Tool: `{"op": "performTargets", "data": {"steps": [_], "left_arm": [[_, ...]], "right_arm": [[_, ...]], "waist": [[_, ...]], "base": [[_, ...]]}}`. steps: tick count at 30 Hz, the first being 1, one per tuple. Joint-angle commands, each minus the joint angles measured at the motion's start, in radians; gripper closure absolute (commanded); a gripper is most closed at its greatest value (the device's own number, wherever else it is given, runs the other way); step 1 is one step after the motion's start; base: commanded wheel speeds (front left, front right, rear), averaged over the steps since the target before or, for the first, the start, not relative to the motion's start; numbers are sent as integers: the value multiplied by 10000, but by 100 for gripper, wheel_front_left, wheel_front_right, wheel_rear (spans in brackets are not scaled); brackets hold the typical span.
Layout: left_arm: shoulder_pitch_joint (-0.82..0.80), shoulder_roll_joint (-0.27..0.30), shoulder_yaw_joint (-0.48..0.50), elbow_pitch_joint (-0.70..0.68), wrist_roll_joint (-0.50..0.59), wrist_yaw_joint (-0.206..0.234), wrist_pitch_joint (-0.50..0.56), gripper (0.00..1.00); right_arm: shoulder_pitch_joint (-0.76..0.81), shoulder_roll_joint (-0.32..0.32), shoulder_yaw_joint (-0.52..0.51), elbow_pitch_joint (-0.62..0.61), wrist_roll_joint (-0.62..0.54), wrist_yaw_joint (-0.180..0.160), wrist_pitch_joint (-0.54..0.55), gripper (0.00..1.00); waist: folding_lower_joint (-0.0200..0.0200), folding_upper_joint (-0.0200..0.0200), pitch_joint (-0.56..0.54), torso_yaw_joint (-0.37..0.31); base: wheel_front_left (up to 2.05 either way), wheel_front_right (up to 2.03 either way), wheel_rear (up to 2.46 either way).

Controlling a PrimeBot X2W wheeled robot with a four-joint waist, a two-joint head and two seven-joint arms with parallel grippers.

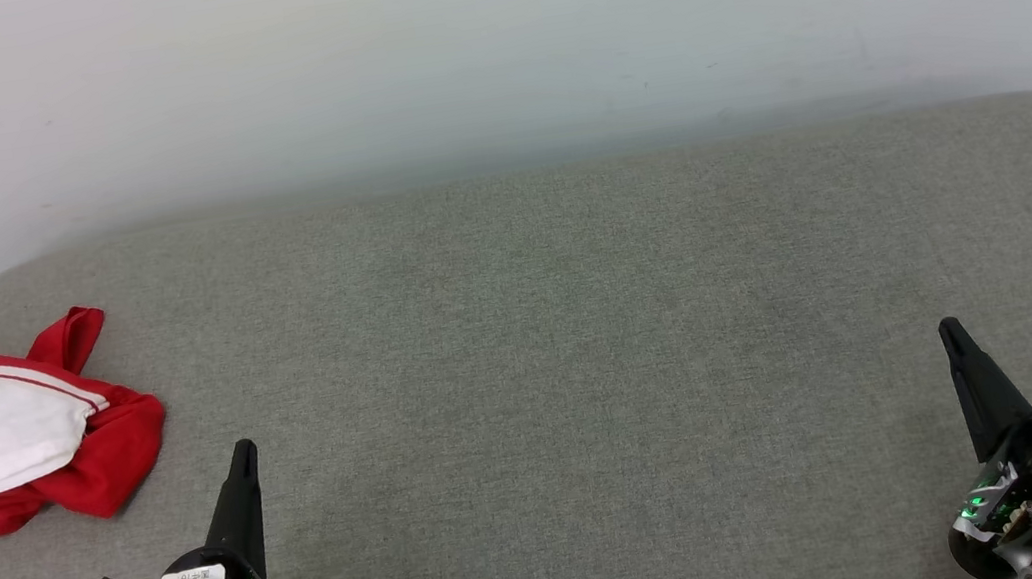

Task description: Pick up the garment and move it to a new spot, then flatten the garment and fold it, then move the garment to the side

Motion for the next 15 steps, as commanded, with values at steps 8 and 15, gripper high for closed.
{"op": "performTargets", "data": {"steps": [8,15], "left_arm": [[-70,-12,15,3,14,-33,43,100],[-70,-12,11,3,14,-33,43,100]], "right_arm": [[-94,25,-1,5,37,-3,1,100],[-94,25,-1,5,37,-3,1,100]], "waist": [[0,-1,0,0],[0,-1,0,0]], "base": [[0,0,0],[0,0,0]]}}
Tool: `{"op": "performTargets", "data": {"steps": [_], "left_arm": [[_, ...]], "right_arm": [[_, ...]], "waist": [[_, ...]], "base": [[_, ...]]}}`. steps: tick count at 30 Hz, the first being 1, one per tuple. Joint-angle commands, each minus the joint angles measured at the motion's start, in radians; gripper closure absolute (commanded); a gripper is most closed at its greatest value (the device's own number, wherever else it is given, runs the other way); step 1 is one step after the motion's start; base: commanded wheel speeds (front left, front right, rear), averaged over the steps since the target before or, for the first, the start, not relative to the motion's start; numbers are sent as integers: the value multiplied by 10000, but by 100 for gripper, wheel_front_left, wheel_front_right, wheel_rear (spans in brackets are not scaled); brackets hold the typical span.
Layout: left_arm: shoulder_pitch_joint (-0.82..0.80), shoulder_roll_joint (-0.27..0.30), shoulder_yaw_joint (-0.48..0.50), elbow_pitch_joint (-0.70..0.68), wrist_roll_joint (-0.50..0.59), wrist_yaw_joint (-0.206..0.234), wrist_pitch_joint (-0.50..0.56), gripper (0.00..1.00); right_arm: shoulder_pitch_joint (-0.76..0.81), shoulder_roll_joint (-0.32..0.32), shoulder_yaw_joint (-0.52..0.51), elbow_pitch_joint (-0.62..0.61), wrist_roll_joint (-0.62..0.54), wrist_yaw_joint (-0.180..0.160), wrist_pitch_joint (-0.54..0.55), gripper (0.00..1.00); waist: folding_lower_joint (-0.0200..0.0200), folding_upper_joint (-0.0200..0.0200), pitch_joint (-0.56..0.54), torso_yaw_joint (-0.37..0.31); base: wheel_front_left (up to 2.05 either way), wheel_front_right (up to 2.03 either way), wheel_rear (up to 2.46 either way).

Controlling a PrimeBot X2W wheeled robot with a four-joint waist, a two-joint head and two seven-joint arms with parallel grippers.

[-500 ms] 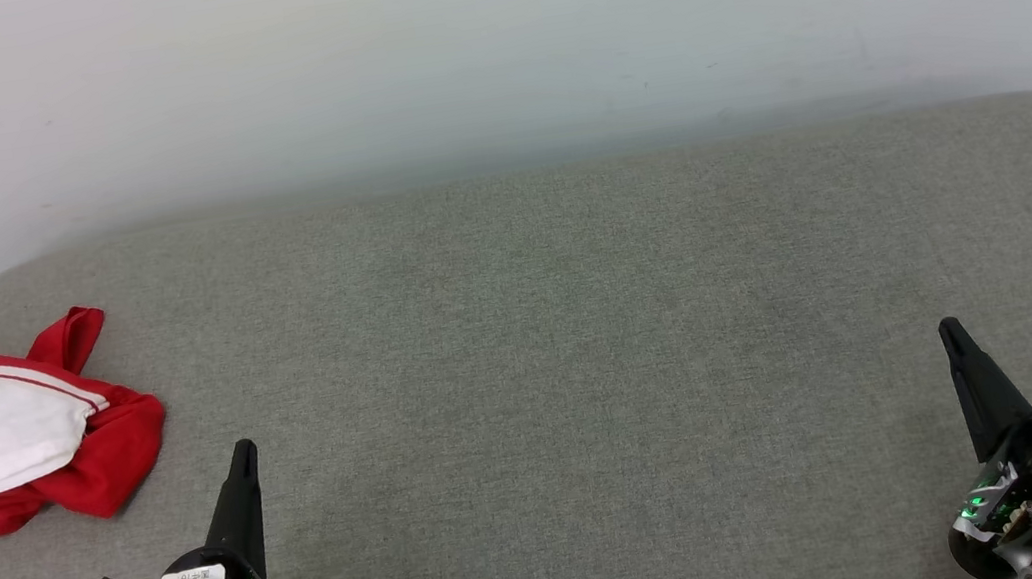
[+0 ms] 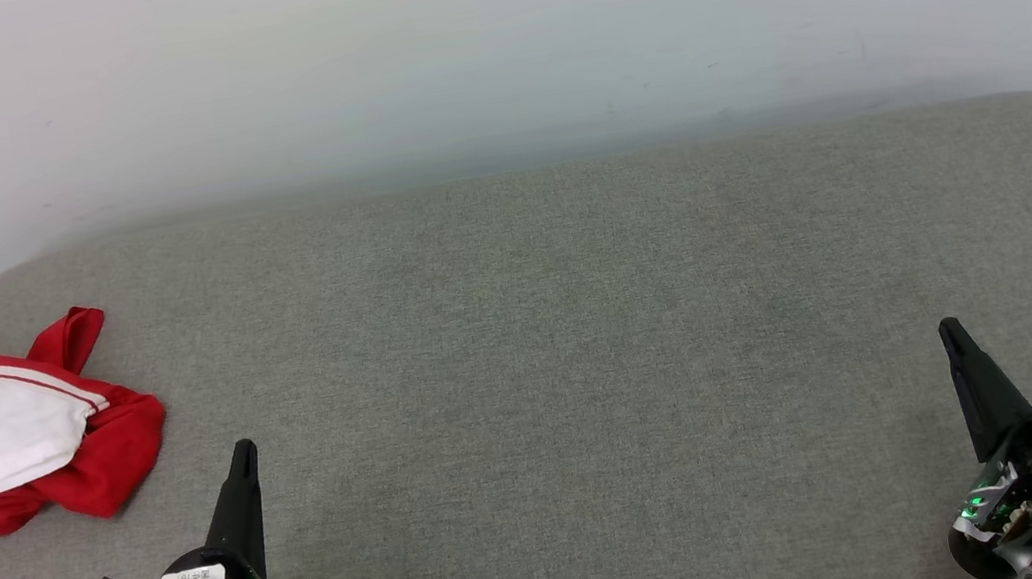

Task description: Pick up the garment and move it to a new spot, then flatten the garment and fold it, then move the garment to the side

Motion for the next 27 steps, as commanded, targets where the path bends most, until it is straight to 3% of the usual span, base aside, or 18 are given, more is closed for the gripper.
{"op": "performTargets", "data": {"steps": [1,27], "left_arm": [[-70,-12,15,3,14,-33,43,100],[-70,-12,14,3,13,-33,42,100]], "right_arm": [[-94,25,-1,5,37,-3,1,100],[-94,26,-1,5,37,-3,0,100]], "waist": [[0,0,0,0],[0,0,0,0]], "base": [[0,0,0],[0,0,0]]}}
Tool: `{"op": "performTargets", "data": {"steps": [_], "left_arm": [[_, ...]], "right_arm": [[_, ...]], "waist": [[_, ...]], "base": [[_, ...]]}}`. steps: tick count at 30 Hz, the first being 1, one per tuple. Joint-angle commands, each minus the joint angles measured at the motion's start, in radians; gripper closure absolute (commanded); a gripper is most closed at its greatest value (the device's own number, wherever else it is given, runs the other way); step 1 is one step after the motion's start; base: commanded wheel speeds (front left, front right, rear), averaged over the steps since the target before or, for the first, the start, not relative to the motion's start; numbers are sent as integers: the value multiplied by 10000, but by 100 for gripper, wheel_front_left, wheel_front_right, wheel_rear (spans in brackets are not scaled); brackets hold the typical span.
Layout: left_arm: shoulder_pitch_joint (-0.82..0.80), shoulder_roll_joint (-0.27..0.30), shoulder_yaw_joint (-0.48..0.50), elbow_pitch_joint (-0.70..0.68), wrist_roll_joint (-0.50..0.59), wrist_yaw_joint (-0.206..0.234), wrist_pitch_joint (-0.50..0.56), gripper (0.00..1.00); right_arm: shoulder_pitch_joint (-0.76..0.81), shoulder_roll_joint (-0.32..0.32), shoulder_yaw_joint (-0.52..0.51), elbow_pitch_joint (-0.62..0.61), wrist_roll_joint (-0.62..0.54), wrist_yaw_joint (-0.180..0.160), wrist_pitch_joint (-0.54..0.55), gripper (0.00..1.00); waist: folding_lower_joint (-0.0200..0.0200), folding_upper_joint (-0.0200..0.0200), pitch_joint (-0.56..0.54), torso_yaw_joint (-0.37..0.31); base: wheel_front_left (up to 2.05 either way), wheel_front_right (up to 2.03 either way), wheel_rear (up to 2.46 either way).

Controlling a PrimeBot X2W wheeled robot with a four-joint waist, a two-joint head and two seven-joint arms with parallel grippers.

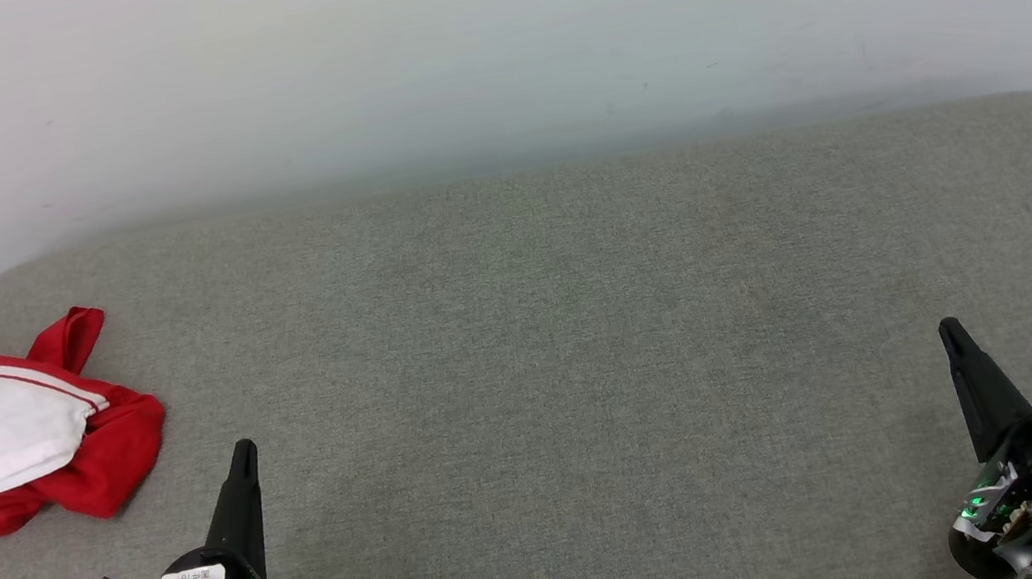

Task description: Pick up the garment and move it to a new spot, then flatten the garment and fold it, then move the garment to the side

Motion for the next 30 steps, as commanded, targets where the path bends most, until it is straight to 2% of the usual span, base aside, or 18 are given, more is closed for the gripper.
{"op": "performTargets", "data": {"steps": [1,18,19,30], "left_arm": [[-70,-12,19,3,13,-33,42,100],[-70,-12,18,3,13,-33,42,100],[0,0,4,0,0,0,0,0],[339,-24,-170,66,246,3,-406,0]], "right_arm": [[-94,26,-1,5,37,-3,0,100],[-94,26,-1,5,37,-3,0,100],[0,0,0,0,0,0,0,0],[318,4,268,89,-306,0,-391,0]], "waist": [[0,0,0,0],[0,0,0,0],[0,0,0,0],[0,0,14,-5]], "base": [[0,0,0],[0,0,0],[0,0,0],[0,0,0]]}}
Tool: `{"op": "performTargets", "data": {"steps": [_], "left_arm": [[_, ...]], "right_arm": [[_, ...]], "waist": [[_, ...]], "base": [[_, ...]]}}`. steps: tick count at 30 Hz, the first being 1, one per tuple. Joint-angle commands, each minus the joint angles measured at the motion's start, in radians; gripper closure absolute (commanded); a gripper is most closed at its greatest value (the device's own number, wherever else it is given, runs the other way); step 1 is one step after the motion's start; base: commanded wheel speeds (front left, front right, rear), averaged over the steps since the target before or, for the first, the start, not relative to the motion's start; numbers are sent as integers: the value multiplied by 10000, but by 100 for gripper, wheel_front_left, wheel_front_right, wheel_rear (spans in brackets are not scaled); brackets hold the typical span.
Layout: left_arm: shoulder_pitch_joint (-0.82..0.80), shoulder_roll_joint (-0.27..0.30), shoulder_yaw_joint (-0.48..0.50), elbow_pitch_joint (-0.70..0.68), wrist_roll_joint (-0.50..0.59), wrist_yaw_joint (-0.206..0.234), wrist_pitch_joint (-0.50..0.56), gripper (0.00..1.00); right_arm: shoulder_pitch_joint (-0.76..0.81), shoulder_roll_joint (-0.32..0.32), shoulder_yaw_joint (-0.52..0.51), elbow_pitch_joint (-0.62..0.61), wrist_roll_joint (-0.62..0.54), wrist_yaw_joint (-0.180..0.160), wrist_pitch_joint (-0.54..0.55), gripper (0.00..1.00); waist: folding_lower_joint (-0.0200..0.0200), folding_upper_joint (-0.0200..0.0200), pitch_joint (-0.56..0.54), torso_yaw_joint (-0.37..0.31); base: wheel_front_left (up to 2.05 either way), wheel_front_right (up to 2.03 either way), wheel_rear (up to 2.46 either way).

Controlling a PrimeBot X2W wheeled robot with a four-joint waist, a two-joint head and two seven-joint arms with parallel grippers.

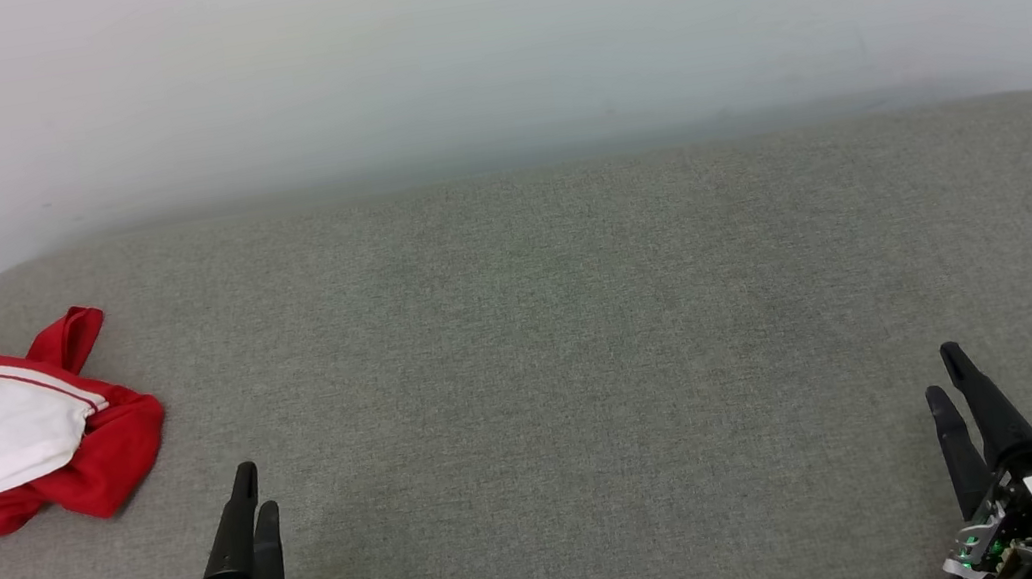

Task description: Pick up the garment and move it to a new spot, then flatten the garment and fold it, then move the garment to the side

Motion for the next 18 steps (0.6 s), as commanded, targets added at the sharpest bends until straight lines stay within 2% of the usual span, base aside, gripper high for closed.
{"op": "performTargets", "data": {"steps": [1,11,18], "left_arm": [[-92,19,-45,-255,92,-9,-115,0],[61,23,-142,-523,486,-12,-576,0],[136,26,247,-589,1282,-15,-868,0]], "right_arm": [[-127,-5,56,-245,-146,2,-135,0],[-51,-4,52,-273,-778,2,-601,0],[-138,-4,-111,-64,-1988,2,-895,0]], "waist": [[0,-1,4,0],[0,-1,8,10],[0,-1,1,18]], "base": [[0,0,0],[0,0,0],[0,0,0]]}}
